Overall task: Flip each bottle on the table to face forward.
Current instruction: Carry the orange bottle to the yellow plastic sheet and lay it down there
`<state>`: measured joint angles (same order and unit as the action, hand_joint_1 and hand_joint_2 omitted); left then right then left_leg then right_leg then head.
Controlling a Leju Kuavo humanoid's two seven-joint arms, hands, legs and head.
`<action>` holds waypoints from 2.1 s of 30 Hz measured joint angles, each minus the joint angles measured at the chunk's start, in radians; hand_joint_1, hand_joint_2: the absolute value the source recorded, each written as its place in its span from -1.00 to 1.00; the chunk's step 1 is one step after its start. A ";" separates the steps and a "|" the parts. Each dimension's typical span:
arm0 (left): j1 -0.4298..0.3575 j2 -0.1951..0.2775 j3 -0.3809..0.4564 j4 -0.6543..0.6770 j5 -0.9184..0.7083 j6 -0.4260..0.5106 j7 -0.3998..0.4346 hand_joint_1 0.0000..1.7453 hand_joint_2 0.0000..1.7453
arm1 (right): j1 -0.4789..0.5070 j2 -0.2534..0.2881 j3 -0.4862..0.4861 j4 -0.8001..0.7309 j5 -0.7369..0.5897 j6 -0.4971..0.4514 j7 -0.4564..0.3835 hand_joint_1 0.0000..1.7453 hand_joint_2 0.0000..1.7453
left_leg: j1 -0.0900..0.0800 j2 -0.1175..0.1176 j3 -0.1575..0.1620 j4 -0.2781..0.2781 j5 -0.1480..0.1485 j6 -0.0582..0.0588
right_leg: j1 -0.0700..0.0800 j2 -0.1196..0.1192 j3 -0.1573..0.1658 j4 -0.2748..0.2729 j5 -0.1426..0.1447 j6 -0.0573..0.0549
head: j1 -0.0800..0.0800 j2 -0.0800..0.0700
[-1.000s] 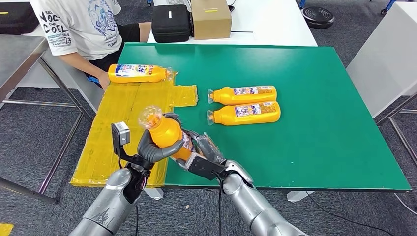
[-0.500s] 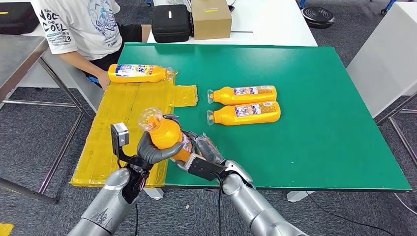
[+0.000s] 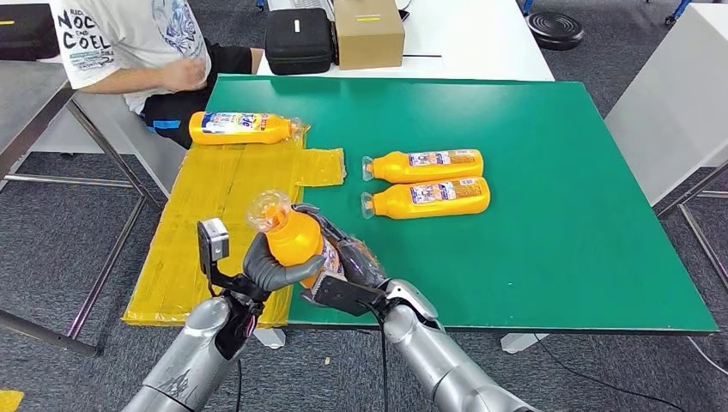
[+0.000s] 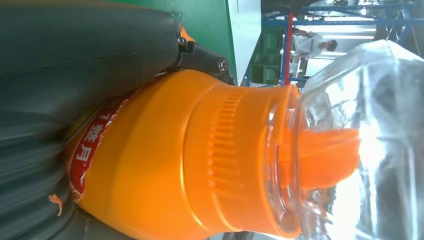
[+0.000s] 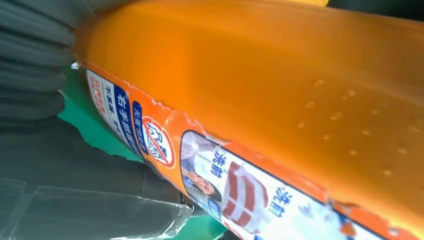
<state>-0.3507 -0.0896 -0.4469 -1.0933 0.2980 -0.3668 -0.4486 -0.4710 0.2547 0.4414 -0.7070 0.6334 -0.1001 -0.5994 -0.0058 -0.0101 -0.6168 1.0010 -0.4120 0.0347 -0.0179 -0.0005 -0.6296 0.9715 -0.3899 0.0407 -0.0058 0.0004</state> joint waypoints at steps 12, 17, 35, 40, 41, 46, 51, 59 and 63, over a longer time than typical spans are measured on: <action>-0.019 0.003 0.022 0.012 -0.276 0.361 -0.062 1.00 1.00 | 0.062 -0.039 -0.001 -0.130 0.050 0.041 0.032 -1.00 -1.00 | 0.000 0.000 0.000 0.000 0.000 0.000 | 0.000 0.000 0.000 0.000 0.000 0.000 | 0.000 0.000; -0.065 0.005 0.070 0.053 -0.478 0.660 -0.096 1.00 1.00 | 0.091 -0.062 0.000 -0.191 0.058 0.063 0.033 -1.00 -1.00 | 0.000 0.000 0.000 0.000 0.000 0.000 | 0.000 0.000 0.000 0.000 0.000 0.000 | 0.000 0.000; -0.217 0.098 0.100 0.263 -1.232 0.612 0.119 1.00 1.00 | 0.216 -0.151 -0.046 -0.415 0.034 0.094 0.019 -1.00 -1.00 | 0.000 0.000 0.000 0.000 0.000 0.000 | 0.000 0.000 0.000 0.000 0.000 0.000 | 0.000 0.000; -0.266 0.144 0.038 0.378 -1.293 0.427 0.084 1.00 1.00 | 0.246 -0.173 -0.100 -0.502 -0.027 0.123 -0.024 -1.00 -1.00 | 0.000 0.001 0.000 0.000 0.000 0.000 | 0.000 0.001 -0.001 0.000 0.000 0.000 | 0.000 0.000; -0.281 0.153 0.024 0.403 -1.295 0.400 0.071 1.00 1.00 | 0.253 -0.177 -0.112 -0.521 -0.038 0.127 -0.030 -1.00 -1.00 | 0.000 0.001 0.000 0.000 0.000 0.000 | 0.000 0.001 -0.001 0.000 0.000 0.000 | 0.000 0.000; -0.345 0.180 -0.026 0.493 -1.302 0.340 0.045 1.00 1.00 | 0.278 -0.190 -0.157 -0.598 -0.064 0.146 -0.045 -1.00 1.00 | 0.000 0.001 0.000 0.000 0.000 0.000 | 0.000 0.001 0.000 0.000 0.000 0.000 | 0.000 0.000; -0.374 0.186 -0.066 0.547 -1.318 0.360 0.083 1.00 1.00 | 0.308 -0.198 -0.186 -0.651 -0.062 0.153 -0.045 -1.00 1.00 | 0.000 0.001 0.000 0.000 0.000 0.000 | 0.000 0.000 0.000 0.000 0.000 0.000 | 0.000 0.000; -0.371 0.168 -0.117 0.601 -1.375 0.480 0.214 1.00 1.00 | 0.368 -0.202 -0.212 -0.698 -0.043 0.156 -0.043 -1.00 1.00 | 0.000 0.001 0.000 0.000 0.000 0.000 | 0.000 0.001 0.000 0.000 0.000 0.000 | 0.000 0.000; -0.367 0.157 -0.135 0.624 -1.399 0.503 0.244 1.00 1.00 | 0.390 -0.202 -0.221 -0.706 -0.041 0.156 -0.043 -1.00 1.00 | 0.000 0.000 0.000 0.000 0.000 0.000 | 0.000 0.000 0.000 0.000 0.000 0.000 | 0.000 0.000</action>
<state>-0.7176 0.0673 -0.5816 -0.4690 -1.1008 0.1358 -0.2045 -0.0814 0.0531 0.2203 -1.4128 0.5926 0.0564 -0.6424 -0.0059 -0.0102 -0.6170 1.0009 -0.4121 0.0346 -0.0181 -0.0004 -0.6297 0.9714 -0.3900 0.0406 -0.0057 0.0004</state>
